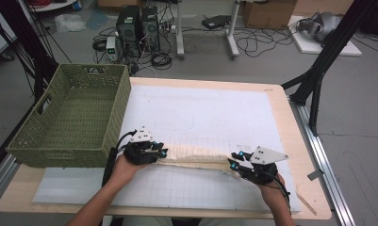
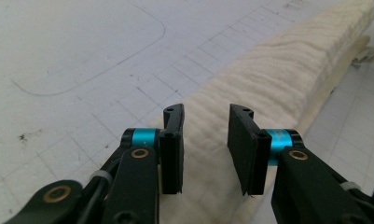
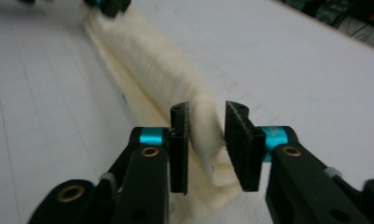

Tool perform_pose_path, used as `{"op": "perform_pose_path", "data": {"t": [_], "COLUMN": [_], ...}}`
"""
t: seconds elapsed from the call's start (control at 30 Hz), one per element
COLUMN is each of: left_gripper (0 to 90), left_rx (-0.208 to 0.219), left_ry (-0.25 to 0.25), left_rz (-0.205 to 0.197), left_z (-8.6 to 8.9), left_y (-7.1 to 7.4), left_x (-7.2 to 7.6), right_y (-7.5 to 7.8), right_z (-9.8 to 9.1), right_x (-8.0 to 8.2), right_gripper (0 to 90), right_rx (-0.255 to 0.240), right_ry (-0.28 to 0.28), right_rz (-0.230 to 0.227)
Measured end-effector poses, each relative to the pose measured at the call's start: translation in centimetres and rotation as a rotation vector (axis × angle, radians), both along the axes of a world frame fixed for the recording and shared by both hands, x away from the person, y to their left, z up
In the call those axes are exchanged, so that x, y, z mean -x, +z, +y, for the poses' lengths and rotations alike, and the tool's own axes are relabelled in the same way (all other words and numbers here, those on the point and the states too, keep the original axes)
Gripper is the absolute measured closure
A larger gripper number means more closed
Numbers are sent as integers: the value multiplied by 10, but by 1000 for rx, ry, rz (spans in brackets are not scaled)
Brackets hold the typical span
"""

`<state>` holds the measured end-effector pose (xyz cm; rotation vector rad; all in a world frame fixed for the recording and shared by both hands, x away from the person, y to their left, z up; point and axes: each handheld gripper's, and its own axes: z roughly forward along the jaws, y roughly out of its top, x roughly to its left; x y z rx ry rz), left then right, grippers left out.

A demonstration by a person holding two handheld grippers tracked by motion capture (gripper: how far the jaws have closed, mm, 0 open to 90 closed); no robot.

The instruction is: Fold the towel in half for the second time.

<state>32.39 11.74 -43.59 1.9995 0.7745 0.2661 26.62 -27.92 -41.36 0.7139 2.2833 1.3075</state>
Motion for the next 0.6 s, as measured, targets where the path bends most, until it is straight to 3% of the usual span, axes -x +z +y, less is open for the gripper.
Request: {"op": "perform_pose_path", "data": {"t": [0.13, 0.2, 0.47, 0.6], "left_gripper": [666, 667, 664, 663], "left_rx": [-27, -33, -48, -53], "left_ry": [0, -3, -7, -8], "left_rz": [13, 12, 6, 5], "left_z": [-1, -2, -2, -1], "left_y": [-6, -9, -11, -12], "left_x": [3, 4, 6, 6], "right_y": [15, 16, -6, -19], "right_z": [8, 17, 70, 78], "right_x": [-2, -6, -23, -24], "right_gripper": [562, 551, 598, 651], "right_rx": [-72, -59, 30, 95], "right_ry": [-67, -93, -59, -40], "right_rz": [-31, -32, 60, 111]}}
